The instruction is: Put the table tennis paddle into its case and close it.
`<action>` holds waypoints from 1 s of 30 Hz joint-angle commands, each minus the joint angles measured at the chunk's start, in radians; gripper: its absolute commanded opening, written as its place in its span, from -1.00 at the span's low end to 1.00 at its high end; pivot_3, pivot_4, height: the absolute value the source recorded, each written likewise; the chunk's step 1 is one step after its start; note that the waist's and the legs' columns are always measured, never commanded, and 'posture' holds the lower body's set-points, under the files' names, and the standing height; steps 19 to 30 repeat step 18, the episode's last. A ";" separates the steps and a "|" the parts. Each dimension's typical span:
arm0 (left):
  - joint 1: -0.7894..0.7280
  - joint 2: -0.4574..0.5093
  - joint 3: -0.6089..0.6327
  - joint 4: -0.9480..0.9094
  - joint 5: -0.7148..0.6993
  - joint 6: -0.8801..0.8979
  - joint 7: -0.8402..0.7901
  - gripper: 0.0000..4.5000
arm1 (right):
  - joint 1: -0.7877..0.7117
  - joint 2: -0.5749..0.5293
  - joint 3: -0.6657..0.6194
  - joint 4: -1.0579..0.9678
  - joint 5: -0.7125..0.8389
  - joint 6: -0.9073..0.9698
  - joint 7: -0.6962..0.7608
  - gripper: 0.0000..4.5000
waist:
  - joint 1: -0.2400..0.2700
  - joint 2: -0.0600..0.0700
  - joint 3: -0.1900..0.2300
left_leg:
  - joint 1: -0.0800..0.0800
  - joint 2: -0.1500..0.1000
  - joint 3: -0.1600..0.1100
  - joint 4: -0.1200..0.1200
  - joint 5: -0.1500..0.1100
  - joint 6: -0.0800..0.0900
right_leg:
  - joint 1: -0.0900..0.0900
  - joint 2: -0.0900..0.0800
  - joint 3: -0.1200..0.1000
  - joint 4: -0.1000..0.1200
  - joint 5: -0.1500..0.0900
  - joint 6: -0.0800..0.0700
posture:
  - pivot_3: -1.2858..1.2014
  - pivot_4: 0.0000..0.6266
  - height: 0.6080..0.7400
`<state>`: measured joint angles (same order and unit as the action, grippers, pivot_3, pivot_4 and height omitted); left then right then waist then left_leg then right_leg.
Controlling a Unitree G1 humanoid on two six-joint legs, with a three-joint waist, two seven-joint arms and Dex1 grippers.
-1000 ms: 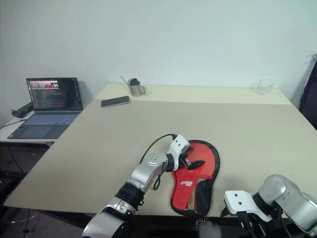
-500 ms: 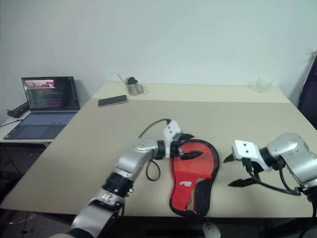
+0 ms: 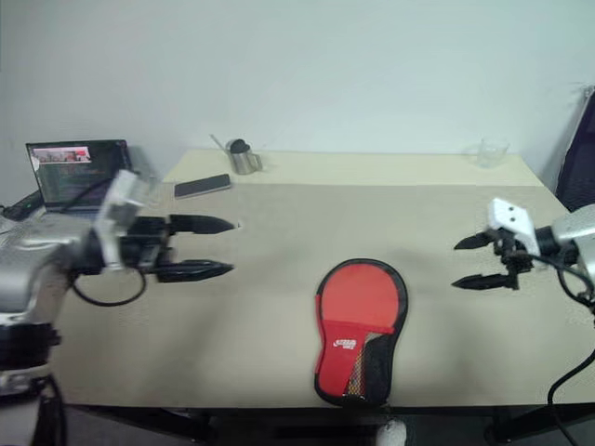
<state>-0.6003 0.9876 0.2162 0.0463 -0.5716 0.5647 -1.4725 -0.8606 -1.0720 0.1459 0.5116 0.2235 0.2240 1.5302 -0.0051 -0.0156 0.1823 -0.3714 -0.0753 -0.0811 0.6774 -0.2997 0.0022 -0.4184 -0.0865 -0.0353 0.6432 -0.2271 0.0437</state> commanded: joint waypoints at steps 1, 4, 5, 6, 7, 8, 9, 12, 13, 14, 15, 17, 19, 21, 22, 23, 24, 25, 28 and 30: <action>0.066 0.118 0.144 0.065 -0.014 -0.014 -0.044 1.00 | -0.036 -0.026 -0.050 0.020 0.050 -0.003 0.084 0.99 | -0.002 0.000 0.000 | -0.002 0.000 0.000 0.000 0.000 0.000 | -0.002 0.000 0.000 0.000 0.000 0.000 | 0.03 -0.52 1.00; 0.148 0.173 0.267 0.075 -0.042 0.017 -0.010 1.00 | -0.018 -0.041 -0.071 -0.010 0.097 0.015 0.084 0.99 | -0.003 0.001 0.001 | -0.005 0.000 0.000 0.000 0.000 0.000 | -0.006 0.000 0.000 0.001 0.000 0.000 | 0.03 -0.52 1.00; 0.178 0.186 0.297 0.064 -0.040 0.017 -0.009 1.00 | -0.010 -0.050 -0.072 -0.025 0.103 0.014 0.084 0.99 | -0.003 0.001 0.001 | -0.007 0.000 0.000 0.000 0.000 0.000 | -0.007 0.000 0.000 0.001 0.000 0.000 | 0.03 -0.52 1.00; 0.202 0.200 0.320 0.063 -0.038 0.011 -0.014 1.00 | -0.007 -0.052 -0.072 -0.044 0.106 0.021 0.084 0.99 | -0.003 0.002 0.001 | -0.008 0.000 0.000 0.001 0.000 0.000 | -0.007 0.000 0.000 0.000 0.000 0.000 | 0.03 -0.52 1.00; 0.222 0.209 0.341 0.062 -0.038 0.007 -0.016 1.00 | -0.004 -0.052 -0.074 -0.062 0.108 0.027 0.084 0.99 | -0.003 0.002 0.001 | -0.009 0.000 0.000 0.001 0.000 0.000 | -0.008 0.000 -0.001 0.000 0.000 0.000 | 0.03 -0.52 1.00; 0.238 0.219 0.363 0.064 -0.038 0.010 -0.011 1.00 | -0.004 -0.049 -0.076 -0.074 0.104 0.026 0.081 0.99 | -0.002 0.002 0.001 | -0.009 0.000 0.000 0.001 0.000 0.000 | -0.008 0.000 -0.001 0.000 0.000 0.000 | 0.03 -0.52 1.00; 0.261 0.225 0.386 0.057 -0.037 0.015 -0.005 1.00 | -0.004 -0.046 -0.075 -0.086 0.097 0.021 0.079 0.99 | -0.002 0.002 0.001 | -0.009 0.000 0.000 0.001 0.000 0.000 | -0.008 0.000 -0.001 0.000 0.000 0.000 | 0.03 -0.52 1.00; 0.339 0.222 0.444 0.034 -0.036 0.023 0.002 1.00 | 0.015 -0.035 -0.075 -0.137 0.097 0.031 0.066 0.99 | -0.003 0.003 0.002 | -0.009 0.000 0.000 0.000 0.000 0.000 | -0.008 0.000 -0.001 0.001 0.000 0.000 | 0.03 -0.52 1.00; 0.368 0.220 0.462 0.023 -0.034 0.026 0.002 1.00 | 0.022 -0.033 -0.077 -0.158 0.102 0.041 0.060 0.99 | -0.003 0.003 0.002 | -0.009 0.001 0.000 0.000 0.000 0.000 | -0.008 0.000 -0.001 0.001 0.000 0.000 | 0.03 -0.52 1.00; 0.390 0.218 0.476 0.008 -0.034 0.031 0.006 1.00 | 0.028 -0.032 -0.080 -0.172 0.106 0.048 0.059 0.99 | -0.003 0.003 0.002 | -0.009 0.001 0.000 0.000 0.000 0.000 | -0.008 0.000 -0.001 0.001 0.000 0.000 | 0.03 -0.52 1.00; 0.405 0.218 0.487 0.001 -0.037 0.035 0.011 1.00 | 0.031 -0.029 -0.081 -0.185 0.110 0.056 0.057 0.99 | -0.003 0.003 0.002 | -0.009 0.001 0.000 0.000 0.000 0.000 | -0.008 0.000 -0.001 0.001 0.000 0.000 | 0.03 -0.52 1.00; 0.429 0.215 0.506 -0.008 -0.042 0.037 0.017 1.00 | 0.035 -0.020 -0.083 -0.196 0.110 0.054 0.052 0.99 | -0.003 0.003 0.002 | -0.009 0.001 0.000 0.000 0.000 0.000 | -0.008 0.000 -0.001 0.001 0.000 0.000 | 0.03 -0.52 1.00; 0.442 0.210 0.515 -0.013 -0.043 0.033 0.017 1.00 | 0.039 -0.012 -0.083 -0.198 0.110 0.047 0.047 0.99 | -0.003 0.003 0.002 | -0.009 0.001 0.000 0.000 0.000 0.000 | -0.008 0.000 -0.001 0.001 0.000 0.000 | 0.03 -0.52 1.00; 0.442 0.210 0.515 -0.013 -0.043 0.033 0.017 1.00 | 0.039 -0.012 -0.083 -0.198 0.110 0.047 0.047 0.99 | -0.003 0.003 0.002 | -0.009 0.001 0.000 0.000 0.000 0.000 | -0.008 0.000 -0.001 0.001 0.000 0.000 | 0.03 -0.52 1.00; 0.442 0.210 0.515 -0.013 -0.043 0.033 0.017 1.00 | 0.039 -0.012 -0.083 -0.198 0.110 0.047 0.047 0.99 | -0.003 0.003 0.002 | -0.009 0.001 0.000 0.000 0.000 0.000 | -0.008 0.000 -0.001 0.001 0.000 0.000 | 0.03 -0.52 1.00; 0.442 0.210 0.515 -0.013 -0.043 0.033 0.017 1.00 | 0.039 -0.012 -0.083 -0.198 0.110 0.047 0.047 0.99 | -0.003 0.003 0.002 | -0.009 0.001 0.000 0.000 0.000 0.000 | -0.008 0.000 -0.001 0.001 0.000 0.000 | 0.03 -0.52 1.00; 0.442 0.210 0.515 -0.013 -0.043 0.033 0.017 1.00 | 0.039 -0.012 -0.083 -0.198 0.110 0.047 0.047 0.99 | -0.003 0.003 0.002 | -0.009 0.001 0.000 0.000 0.000 0.000 | -0.008 0.000 -0.001 0.001 0.000 0.000 | 0.03 -0.52 1.00; 0.442 0.210 0.515 -0.013 -0.043 0.033 0.017 1.00 | 0.039 -0.012 -0.083 -0.198 0.110 0.047 0.047 0.99 | -0.003 0.003 0.002 | -0.009 0.001 0.000 0.000 0.000 0.000 | -0.008 0.000 -0.001 0.001 0.000 0.000 | 0.03 -0.52 1.00; 0.442 0.210 0.515 -0.013 -0.043 0.033 0.017 1.00 | 0.039 -0.012 -0.083 -0.198 0.110 0.047 0.047 0.99 | -0.003 0.003 0.002 | -0.009 0.001 0.000 0.000 0.000 0.000 | -0.008 0.000 -0.001 0.001 0.000 0.000 | 0.03 -0.52 1.00; 0.442 0.210 0.515 -0.013 -0.043 0.033 0.017 1.00 | 0.039 -0.012 -0.083 -0.198 0.110 0.047 0.047 0.99 | -0.003 0.003 0.002 | -0.009 0.001 0.000 0.000 0.000 0.000 | -0.008 0.000 -0.001 0.001 0.000 0.000 | 0.03 -0.52 1.00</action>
